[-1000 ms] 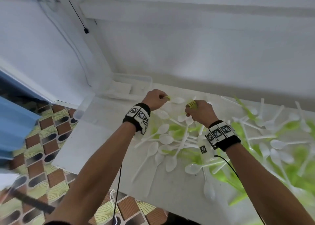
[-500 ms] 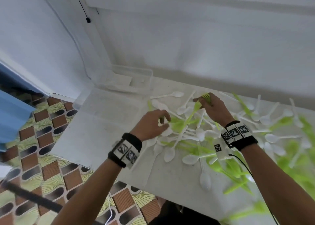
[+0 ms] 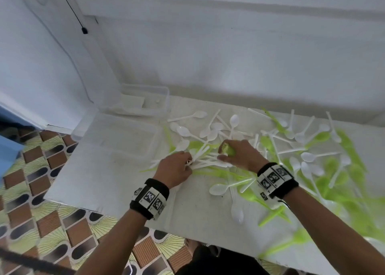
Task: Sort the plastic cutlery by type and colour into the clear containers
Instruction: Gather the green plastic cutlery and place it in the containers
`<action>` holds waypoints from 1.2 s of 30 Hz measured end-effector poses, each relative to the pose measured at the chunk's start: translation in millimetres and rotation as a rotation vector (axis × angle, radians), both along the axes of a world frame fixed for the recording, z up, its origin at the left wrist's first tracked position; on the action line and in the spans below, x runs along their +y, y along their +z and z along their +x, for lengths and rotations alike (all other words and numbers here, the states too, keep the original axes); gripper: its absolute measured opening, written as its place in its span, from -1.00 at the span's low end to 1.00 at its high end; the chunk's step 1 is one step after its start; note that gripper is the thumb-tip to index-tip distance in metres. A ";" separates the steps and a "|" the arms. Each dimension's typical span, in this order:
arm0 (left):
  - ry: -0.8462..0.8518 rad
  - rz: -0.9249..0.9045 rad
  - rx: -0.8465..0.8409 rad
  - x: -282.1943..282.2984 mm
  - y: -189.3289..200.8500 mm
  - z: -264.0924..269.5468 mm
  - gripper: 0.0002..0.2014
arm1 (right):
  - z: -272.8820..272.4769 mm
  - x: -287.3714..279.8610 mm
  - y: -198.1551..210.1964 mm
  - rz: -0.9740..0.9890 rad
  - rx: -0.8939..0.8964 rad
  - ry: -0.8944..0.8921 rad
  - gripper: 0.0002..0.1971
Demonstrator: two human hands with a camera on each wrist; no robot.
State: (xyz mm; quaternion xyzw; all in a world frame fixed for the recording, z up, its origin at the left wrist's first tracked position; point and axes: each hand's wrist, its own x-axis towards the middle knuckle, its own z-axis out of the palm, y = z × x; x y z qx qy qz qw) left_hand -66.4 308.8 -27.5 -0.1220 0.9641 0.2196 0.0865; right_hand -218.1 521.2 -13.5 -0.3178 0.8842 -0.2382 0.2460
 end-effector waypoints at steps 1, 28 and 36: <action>0.042 -0.010 -0.002 -2.5 2.8 1.6 -0.79 | 4.0 1.8 -6.6 0.072 0.017 0.020 -0.72; -0.219 -0.125 0.122 47.3 -5.4 -7.1 -0.71 | -22.6 34.8 -2.4 -0.266 -0.297 -0.213 -0.85; -0.091 0.141 0.072 47.8 2.5 -15.9 -0.84 | -1.7 49.9 12.4 -0.357 -0.391 -0.370 -0.74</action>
